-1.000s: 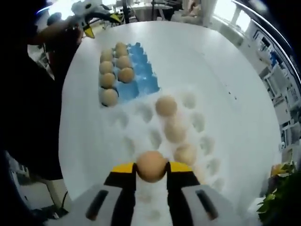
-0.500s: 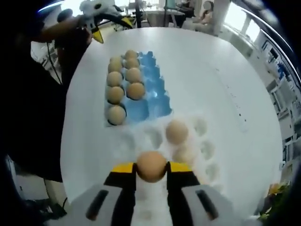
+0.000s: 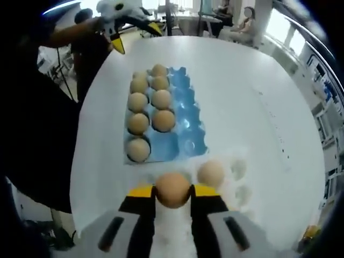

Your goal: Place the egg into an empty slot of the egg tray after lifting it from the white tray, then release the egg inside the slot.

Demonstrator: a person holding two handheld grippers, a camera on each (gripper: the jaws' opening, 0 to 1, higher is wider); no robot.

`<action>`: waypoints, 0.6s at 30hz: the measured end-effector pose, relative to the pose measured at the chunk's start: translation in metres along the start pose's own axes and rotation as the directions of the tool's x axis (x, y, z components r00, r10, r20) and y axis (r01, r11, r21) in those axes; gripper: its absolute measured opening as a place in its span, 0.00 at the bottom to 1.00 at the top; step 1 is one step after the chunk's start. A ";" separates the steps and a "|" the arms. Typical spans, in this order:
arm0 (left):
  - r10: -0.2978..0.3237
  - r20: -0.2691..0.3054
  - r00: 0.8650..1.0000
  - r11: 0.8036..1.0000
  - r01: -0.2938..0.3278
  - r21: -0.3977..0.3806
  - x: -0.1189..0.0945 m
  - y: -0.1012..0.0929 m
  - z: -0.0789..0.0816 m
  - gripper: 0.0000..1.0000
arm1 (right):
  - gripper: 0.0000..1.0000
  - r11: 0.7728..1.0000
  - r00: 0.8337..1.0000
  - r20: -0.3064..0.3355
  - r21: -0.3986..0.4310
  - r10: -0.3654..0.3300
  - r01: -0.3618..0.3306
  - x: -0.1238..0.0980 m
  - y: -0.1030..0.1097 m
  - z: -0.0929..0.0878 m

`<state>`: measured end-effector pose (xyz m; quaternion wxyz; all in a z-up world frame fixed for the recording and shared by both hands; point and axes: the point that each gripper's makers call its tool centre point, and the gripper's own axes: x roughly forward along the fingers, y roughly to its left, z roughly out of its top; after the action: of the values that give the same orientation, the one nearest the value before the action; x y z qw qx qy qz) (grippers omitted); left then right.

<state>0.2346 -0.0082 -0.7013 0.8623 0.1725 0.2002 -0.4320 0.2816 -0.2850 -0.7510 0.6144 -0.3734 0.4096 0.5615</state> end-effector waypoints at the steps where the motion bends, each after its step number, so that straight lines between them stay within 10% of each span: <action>1: 0.001 0.001 1.000 1.000 -0.001 -0.001 0.000 0.000 0.000 0.60 | 0.24 1.000 1.000 0.003 0.000 0.004 -0.004 0.001 0.000 0.002; 18: 0.009 0.003 1.000 1.000 -0.009 -0.008 -0.002 0.001 0.000 0.60 | 0.24 0.991 0.996 0.023 -0.103 0.086 -0.084 0.036 0.016 0.050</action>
<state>0.2342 -0.0067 -0.7006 0.8652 0.1691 0.2000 -0.4275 0.2707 -0.2237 -0.7647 0.5756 -0.3788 0.3874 0.6125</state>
